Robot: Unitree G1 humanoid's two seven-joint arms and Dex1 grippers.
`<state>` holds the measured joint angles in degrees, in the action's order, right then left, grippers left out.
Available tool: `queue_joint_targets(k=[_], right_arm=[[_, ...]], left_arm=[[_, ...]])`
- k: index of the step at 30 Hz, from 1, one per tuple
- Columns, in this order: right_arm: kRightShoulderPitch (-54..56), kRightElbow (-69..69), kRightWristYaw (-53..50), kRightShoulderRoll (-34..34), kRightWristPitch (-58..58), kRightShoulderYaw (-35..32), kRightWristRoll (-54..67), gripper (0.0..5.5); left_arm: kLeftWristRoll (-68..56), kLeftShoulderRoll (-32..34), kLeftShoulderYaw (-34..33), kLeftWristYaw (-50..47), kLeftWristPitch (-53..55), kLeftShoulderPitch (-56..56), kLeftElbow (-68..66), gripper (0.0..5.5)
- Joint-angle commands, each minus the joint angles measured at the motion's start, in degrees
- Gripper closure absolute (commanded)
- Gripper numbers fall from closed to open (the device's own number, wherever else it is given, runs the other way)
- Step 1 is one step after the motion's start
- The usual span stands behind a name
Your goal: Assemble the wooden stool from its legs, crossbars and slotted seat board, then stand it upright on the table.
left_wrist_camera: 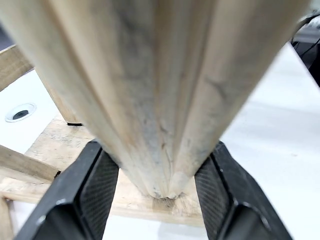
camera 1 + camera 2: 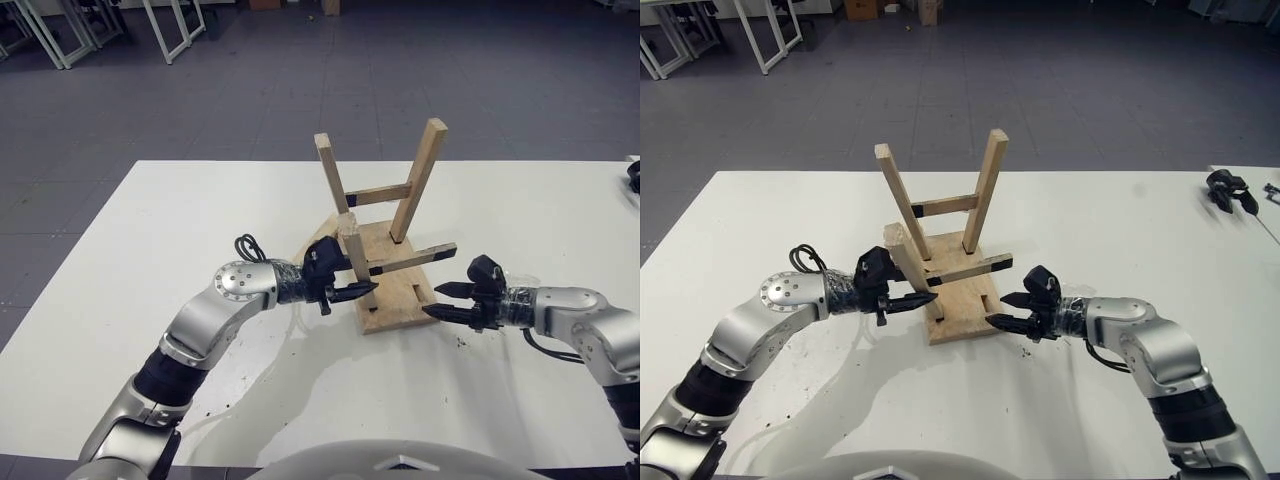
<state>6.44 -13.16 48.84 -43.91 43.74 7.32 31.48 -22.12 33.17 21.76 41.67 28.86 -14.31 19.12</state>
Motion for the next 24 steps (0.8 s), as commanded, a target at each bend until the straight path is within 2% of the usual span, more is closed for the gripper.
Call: queue_joint_targets(k=[1,10,14,20,24], right_arm=[[-0.8,-0.4,-1.1,0.3,0.7,-1.6,-0.7,2.35],[1.4,2.5,-0.2,-0.1,0.5,-1.1,-1.9,2.35],[1.5,2.6,-0.5,0.5,0.6,-1.1,-2.0,2.35],[1.2,2.4,-0.6,1.1,0.9,-1.5,-2.3,2.35],[1.3,2.6,-0.7,1.5,0.9,-1.6,-2.5,2.35]], left_arm=[[13.8,3.6,9.5,-7.3,5.3,9.6,-5.8,3.4],[15.5,0.2,11.3,-14.7,4.8,11.9,-7.6,3.4],[13.9,0.6,8.3,-14.2,3.2,10.1,-6.1,3.4],[10.7,0.9,2.2,-10.7,3.9,1.1,0.0,3.4],[11.8,0.1,2.4,-9.3,2.6,0.0,-0.9,3.4]])
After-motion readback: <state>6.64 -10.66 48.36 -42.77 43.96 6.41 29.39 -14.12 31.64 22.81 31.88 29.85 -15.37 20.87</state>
